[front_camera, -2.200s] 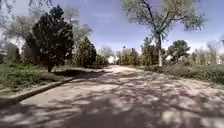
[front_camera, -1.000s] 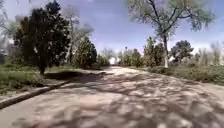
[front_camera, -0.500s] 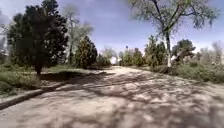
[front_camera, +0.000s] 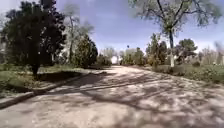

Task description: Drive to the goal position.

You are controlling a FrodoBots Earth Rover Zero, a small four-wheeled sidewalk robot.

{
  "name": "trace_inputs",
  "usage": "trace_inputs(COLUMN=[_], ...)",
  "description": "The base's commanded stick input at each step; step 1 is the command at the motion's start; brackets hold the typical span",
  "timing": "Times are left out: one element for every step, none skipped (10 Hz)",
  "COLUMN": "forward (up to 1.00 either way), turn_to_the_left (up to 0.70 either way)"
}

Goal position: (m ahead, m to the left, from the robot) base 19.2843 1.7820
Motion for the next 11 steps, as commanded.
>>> trace_inputs(forward=[0.7,0.7,0.7,0.7,0.7,0.7,0.7,0.7,0.7,0.7,0.7], turn_to_the_left=[0.0,0.0,0.0,0.0,0.0,0.0,0.0,0.0,0.0,0.0,0.0])
